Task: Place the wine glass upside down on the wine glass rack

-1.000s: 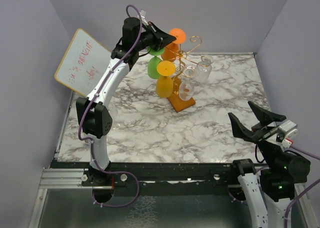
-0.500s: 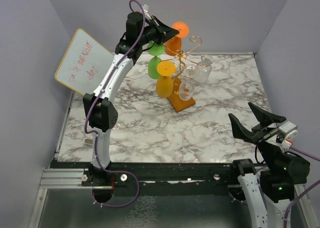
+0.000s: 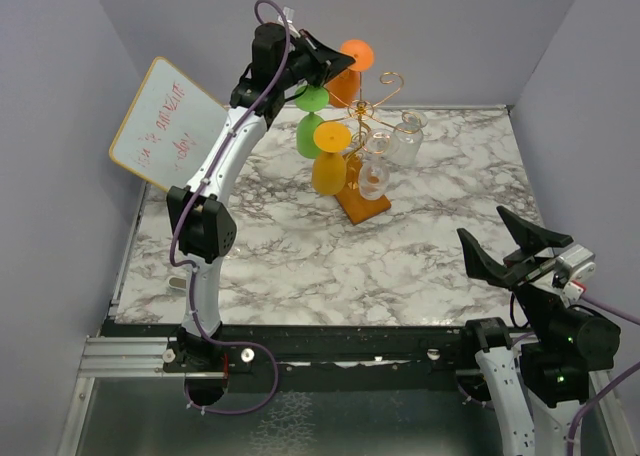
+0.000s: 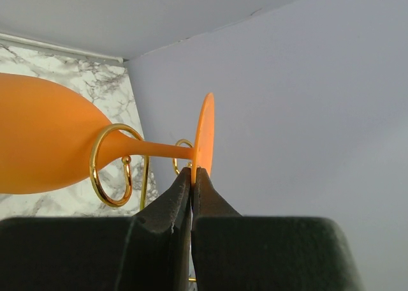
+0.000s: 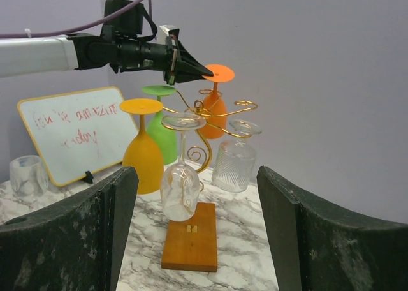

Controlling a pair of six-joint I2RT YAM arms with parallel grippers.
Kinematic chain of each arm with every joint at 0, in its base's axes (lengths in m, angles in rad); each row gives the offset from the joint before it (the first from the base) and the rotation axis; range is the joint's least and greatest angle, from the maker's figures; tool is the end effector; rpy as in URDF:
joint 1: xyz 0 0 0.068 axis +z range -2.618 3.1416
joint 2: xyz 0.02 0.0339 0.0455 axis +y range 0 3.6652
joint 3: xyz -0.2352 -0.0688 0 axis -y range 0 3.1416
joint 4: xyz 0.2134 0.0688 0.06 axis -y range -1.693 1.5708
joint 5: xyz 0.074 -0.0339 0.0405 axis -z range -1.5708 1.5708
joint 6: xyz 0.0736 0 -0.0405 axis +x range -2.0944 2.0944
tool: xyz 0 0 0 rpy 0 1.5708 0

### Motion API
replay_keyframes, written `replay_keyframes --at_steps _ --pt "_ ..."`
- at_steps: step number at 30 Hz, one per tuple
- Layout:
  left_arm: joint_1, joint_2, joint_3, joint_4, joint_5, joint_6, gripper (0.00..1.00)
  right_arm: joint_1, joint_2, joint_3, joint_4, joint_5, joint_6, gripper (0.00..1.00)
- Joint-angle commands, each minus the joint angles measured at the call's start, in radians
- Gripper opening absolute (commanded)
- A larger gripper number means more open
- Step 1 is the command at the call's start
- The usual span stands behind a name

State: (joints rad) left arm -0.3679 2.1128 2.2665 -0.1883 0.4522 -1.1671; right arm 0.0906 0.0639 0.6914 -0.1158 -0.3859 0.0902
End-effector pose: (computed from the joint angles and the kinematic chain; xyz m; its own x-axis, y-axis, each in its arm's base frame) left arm 0.4392 -0.2038 0.4021 -0.6849 -0.6225 -0.3787 0.2575 0.2794 -0.9250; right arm 0.0441 0.0318 0.3720 0.4487 0.1246 -0.8850 -0.4529 0.8853 -0.1050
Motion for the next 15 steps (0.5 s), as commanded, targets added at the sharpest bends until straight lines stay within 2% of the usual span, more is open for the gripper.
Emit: replay_keyframes --at_steps 1,15 --pt "0.02 -0.029 -0.013 0.0 -0.044 0.009 0.0 0.003 -0.023 -0.007 -0.025 0.022 0.015 0.8" --pt "0.04 -0.064 -0.045 -0.031 -0.05 0.04 0.0 0.002 -0.022 -0.01 -0.022 0.022 0.021 0.8"
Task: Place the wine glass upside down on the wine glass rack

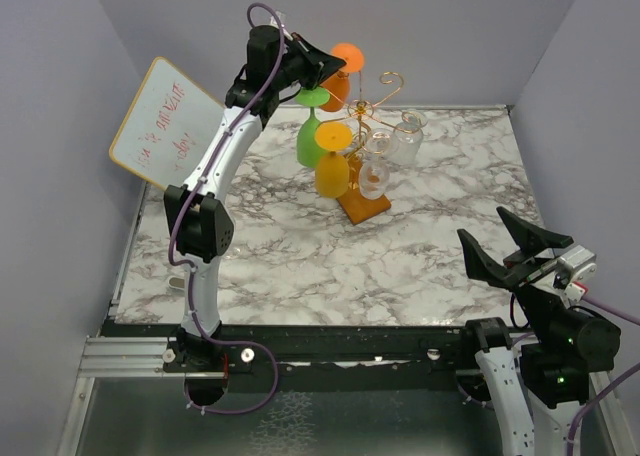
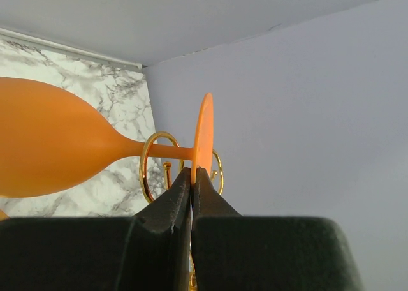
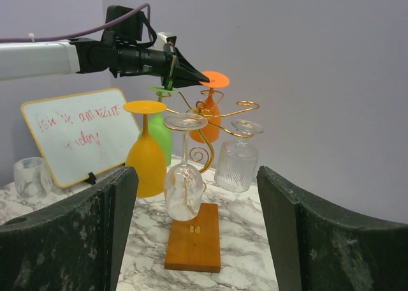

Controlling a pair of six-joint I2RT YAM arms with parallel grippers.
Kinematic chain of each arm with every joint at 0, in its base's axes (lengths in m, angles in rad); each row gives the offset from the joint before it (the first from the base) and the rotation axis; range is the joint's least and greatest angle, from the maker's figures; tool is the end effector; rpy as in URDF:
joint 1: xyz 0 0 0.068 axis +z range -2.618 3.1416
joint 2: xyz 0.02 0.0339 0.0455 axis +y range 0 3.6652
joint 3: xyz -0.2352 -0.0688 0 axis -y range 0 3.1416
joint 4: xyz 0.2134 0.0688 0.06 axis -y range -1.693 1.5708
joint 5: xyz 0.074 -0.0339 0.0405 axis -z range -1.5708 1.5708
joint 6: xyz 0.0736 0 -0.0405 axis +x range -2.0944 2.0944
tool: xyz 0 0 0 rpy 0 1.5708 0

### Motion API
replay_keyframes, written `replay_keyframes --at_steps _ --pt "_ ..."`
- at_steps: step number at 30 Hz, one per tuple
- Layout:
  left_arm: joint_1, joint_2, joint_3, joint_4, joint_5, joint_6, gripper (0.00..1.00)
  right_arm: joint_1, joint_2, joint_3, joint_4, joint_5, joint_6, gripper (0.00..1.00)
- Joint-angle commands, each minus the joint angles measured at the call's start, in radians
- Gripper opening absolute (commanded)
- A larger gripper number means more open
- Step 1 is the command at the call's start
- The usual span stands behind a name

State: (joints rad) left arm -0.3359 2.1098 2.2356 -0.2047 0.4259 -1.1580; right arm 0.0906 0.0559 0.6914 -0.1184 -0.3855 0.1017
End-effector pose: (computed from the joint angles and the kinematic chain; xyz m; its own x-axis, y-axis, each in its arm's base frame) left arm 0.4483 -0.1887 0.3905 -0.6610 -0.6528 -0.3701 0.2082 0.3143 -0.9262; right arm 0.0422 0.0316 0.3719 0.4482 0.1352 -0.8836 -0.4572 0.8841 -0.0967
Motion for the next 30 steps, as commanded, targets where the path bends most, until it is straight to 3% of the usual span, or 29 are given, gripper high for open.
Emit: replay_keyframes --at_steps 1,4,9,18,30 --pt "0.008 -0.065 -0.015 -0.02 -0.03 0.039 0.0 0.003 -0.014 -0.01 -0.022 0.023 0.009 0.8" --pt "0.008 -0.076 -0.015 -0.039 -0.04 0.058 0.0 0.002 -0.012 -0.011 -0.019 0.023 0.01 0.8" --pt "0.009 -0.083 -0.014 -0.065 -0.054 0.078 0.1 0.001 -0.011 -0.017 -0.01 0.018 0.018 0.8" --pt "0.011 -0.095 -0.007 -0.113 -0.09 0.125 0.18 0.002 -0.011 -0.016 -0.017 0.021 0.016 0.8" --pt "0.033 -0.129 -0.022 -0.194 -0.096 0.222 0.39 0.002 -0.016 -0.018 -0.018 0.028 0.018 0.81"
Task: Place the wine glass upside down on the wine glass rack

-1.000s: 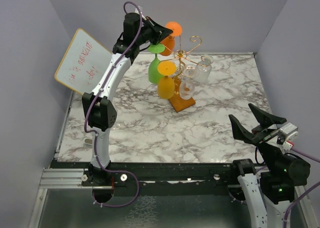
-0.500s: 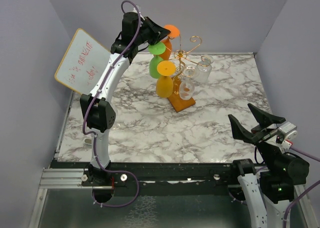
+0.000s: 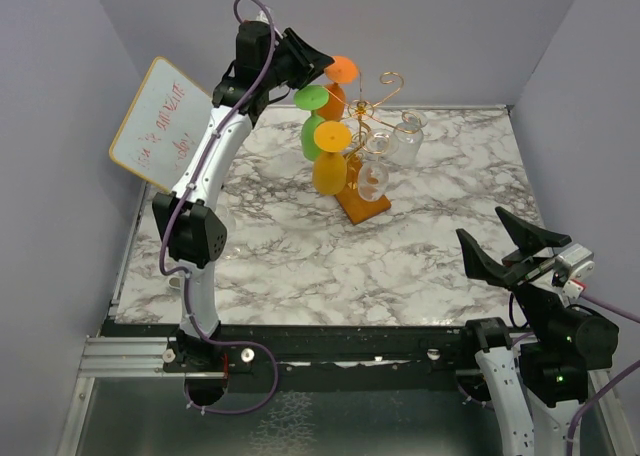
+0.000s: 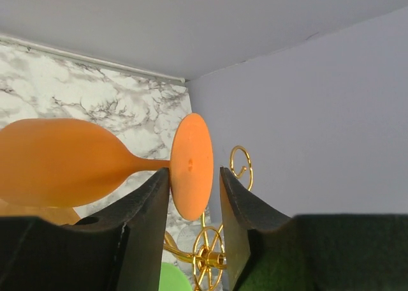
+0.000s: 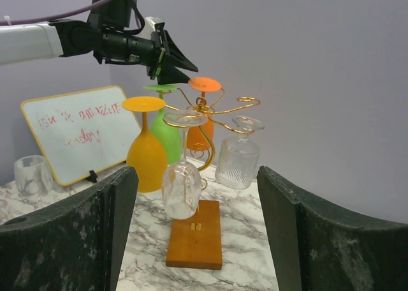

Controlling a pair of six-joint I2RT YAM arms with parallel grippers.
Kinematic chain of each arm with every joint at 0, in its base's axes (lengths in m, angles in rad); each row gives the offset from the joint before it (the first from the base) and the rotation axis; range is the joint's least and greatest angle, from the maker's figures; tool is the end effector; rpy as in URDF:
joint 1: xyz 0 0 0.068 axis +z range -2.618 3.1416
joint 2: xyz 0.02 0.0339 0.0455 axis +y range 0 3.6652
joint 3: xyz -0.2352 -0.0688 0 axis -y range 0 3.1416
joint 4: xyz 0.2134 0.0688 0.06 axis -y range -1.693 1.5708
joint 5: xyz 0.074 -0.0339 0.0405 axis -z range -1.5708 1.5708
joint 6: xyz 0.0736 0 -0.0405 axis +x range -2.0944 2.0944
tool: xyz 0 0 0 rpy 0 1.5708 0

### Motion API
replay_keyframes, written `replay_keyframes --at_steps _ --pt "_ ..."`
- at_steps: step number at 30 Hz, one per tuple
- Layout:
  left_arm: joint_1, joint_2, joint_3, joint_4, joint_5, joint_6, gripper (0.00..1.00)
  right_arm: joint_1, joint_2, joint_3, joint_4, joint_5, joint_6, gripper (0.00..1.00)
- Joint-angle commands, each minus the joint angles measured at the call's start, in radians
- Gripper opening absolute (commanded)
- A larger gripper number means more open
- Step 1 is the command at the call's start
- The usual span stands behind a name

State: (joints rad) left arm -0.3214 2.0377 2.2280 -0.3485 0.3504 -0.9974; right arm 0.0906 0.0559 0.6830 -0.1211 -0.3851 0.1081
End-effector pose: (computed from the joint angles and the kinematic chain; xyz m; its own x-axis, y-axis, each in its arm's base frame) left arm 0.4336 -0.1710 0.4003 -0.6005 -0.6317 -0.4903 0.2099 0.4671 -0.8589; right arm 0.0445 0.0318 0.3694 0.4355 0.1400 -0.8892 -0.4608 0.8833 -0.0866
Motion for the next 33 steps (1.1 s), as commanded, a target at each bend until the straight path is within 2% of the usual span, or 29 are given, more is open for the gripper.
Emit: replay_keyframes --at_steps 1,14,23,33 --pt "0.021 -0.062 -0.022 -0.054 -0.023 0.069 0.41 0.003 -0.018 -0.01 -0.016 0.029 0.012 0.81" --pt "0.079 -0.177 -0.072 -0.117 -0.099 0.172 0.58 0.002 -0.005 -0.011 0.009 0.024 0.036 0.81" --pt "0.109 -0.382 -0.288 -0.119 -0.191 0.231 0.67 0.003 0.002 -0.028 0.039 0.015 0.074 0.81" --pt "0.108 -0.712 -0.682 -0.197 -0.397 0.381 0.75 0.002 0.026 -0.003 -0.016 0.057 0.092 0.81"
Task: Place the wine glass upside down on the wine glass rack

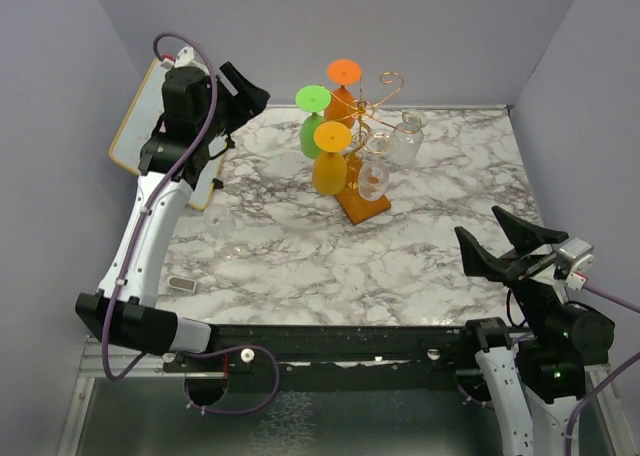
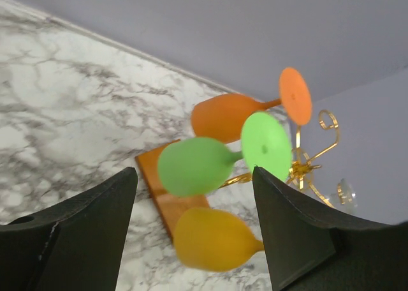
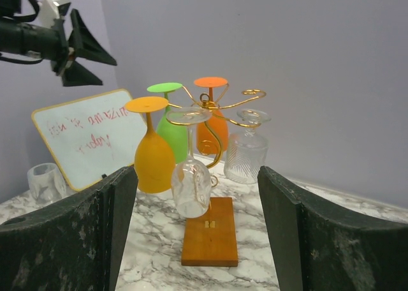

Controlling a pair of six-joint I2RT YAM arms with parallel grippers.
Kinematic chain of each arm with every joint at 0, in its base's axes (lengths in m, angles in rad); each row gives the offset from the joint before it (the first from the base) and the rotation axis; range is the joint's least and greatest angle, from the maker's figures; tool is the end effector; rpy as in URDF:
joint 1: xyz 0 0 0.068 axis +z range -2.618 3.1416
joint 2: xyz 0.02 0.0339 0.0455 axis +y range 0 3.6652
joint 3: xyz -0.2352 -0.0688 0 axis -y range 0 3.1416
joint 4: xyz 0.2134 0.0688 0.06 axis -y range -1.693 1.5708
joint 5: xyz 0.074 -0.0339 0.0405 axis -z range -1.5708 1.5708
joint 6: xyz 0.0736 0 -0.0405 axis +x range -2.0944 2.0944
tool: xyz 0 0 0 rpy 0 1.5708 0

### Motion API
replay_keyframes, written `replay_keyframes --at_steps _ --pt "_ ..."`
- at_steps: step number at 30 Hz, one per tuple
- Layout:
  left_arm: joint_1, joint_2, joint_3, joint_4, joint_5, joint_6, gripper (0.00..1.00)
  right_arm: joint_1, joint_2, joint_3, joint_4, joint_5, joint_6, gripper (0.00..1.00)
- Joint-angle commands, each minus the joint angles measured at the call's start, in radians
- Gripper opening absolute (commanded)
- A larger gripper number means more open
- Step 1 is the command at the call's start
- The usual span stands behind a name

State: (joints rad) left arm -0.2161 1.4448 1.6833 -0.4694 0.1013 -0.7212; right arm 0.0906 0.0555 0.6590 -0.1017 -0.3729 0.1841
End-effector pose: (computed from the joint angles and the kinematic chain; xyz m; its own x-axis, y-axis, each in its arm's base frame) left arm 0.3177 -0.0774 0.4219 -0.3722 -0.5908 -0.7158 0.0848 0.7463 -0.6601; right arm 0.0491 0.0314 0.3656 0.3973 0.2073 -0.8940 -0.4832 0.8754 -0.0118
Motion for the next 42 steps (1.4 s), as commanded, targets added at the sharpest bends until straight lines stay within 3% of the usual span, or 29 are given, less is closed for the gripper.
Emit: replay_keyframes --at_steps 1,7,13,16,33,42 --pt "0.002 -0.147 -0.18 -0.096 -0.177 0.124 0.75 0.002 0.035 0.032 -0.053 0.048 0.014 0.82" --pt "0.003 -0.294 -0.366 -0.207 -0.328 0.208 0.77 0.003 0.099 0.077 -0.124 0.07 0.024 0.82" --pt "0.003 -0.378 -0.471 -0.284 -0.394 0.218 0.54 0.003 0.157 0.068 -0.118 0.099 0.097 0.81" --pt "0.003 -0.38 -0.489 -0.331 -0.403 0.221 0.5 0.003 0.178 0.044 -0.102 0.114 0.142 0.81" --pt "0.002 -0.286 -0.598 -0.392 -0.265 0.271 0.41 0.003 0.24 -0.033 -0.054 0.164 0.272 0.78" --pt "0.003 -0.247 -0.597 -0.371 -0.233 0.29 0.22 0.003 0.266 -0.039 -0.058 0.154 0.302 0.77"
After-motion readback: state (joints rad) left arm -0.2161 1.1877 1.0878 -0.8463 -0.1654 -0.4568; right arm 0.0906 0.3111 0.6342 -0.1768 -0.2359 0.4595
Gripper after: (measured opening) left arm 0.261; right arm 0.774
